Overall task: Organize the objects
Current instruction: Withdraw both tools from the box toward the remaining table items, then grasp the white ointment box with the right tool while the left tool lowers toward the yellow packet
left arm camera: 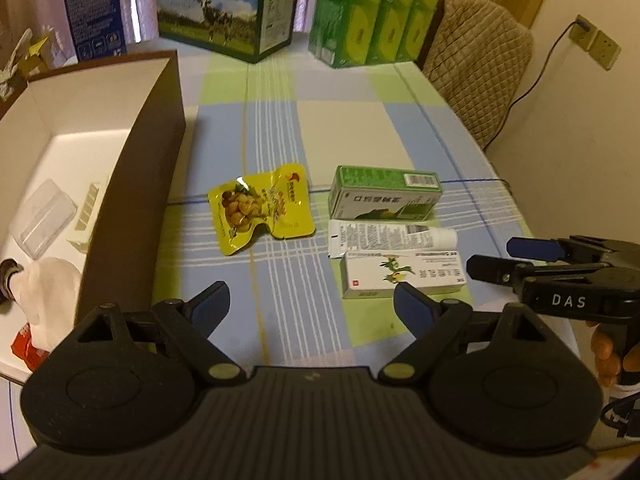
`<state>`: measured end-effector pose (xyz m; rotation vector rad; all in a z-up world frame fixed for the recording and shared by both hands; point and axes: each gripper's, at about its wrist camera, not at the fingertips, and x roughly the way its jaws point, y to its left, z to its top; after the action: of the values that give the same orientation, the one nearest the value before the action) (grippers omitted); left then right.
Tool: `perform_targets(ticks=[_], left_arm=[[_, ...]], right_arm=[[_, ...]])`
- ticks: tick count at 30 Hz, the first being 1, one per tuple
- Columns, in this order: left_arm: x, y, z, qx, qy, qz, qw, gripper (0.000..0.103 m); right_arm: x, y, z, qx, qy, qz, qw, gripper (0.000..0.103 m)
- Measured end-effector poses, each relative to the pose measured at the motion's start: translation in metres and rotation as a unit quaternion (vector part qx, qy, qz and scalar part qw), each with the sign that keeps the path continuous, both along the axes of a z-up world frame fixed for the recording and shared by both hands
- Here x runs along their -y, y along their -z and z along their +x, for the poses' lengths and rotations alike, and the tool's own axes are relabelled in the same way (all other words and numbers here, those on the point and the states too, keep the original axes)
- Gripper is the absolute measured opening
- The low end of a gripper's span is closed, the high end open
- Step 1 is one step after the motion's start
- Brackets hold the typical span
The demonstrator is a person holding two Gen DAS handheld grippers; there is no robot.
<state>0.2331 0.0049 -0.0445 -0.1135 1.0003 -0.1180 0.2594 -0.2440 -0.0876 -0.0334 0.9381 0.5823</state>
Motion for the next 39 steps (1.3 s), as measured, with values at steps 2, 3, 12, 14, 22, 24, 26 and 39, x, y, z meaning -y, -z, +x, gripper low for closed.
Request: perform_targets(ticks=[2,3,12,14,22,24,26,39], left_arm=[[0.0,0.006,0.003,-0.009,-0.007,0.002,0.9999,0.087],[0.0,0.01,0.004,-0.013,-0.01,0.003,0.9999,0.087],[-0.002,0.027,0.01,-0.039,-0.03,0.017,0.9986,0.087],[-0.003,0.029,0.01,-0.045,-0.032,0.019,0.9983,0.087],[-0.005,0.036,0.011,-0.056,-0.032,0.024,0.9976,0.087],[-0.004,0.037,0.011,-0.058,-0.03,0.023,0.9976,0.087],[-0.004,0.038,0.012,-0.059,-0.028,0.023,0.9976,0.087],[-0.002,0.042,0.005,-0.063,-0.018,0.031,0.9973,0.087]], right_arm=[[0.0,0.007,0.007,-0.008,-0.012,0.002,1.0,0.052],[-0.001,0.011,0.011,-0.01,-0.02,0.005,1.0,0.05],[-0.013,0.037,0.038,-0.013,-0.092,0.033,0.995,0.05],[-0.015,0.042,0.041,-0.014,-0.102,0.033,0.994,0.05],[-0.018,0.05,0.027,-0.016,-0.154,0.011,0.988,0.05],[-0.018,0.048,0.018,-0.024,-0.17,0.006,0.985,0.05],[-0.02,0.048,0.008,-0.024,-0.187,-0.004,0.982,0.05],[-0.053,0.06,0.0,0.007,-0.193,-0.051,0.98,0.05]])
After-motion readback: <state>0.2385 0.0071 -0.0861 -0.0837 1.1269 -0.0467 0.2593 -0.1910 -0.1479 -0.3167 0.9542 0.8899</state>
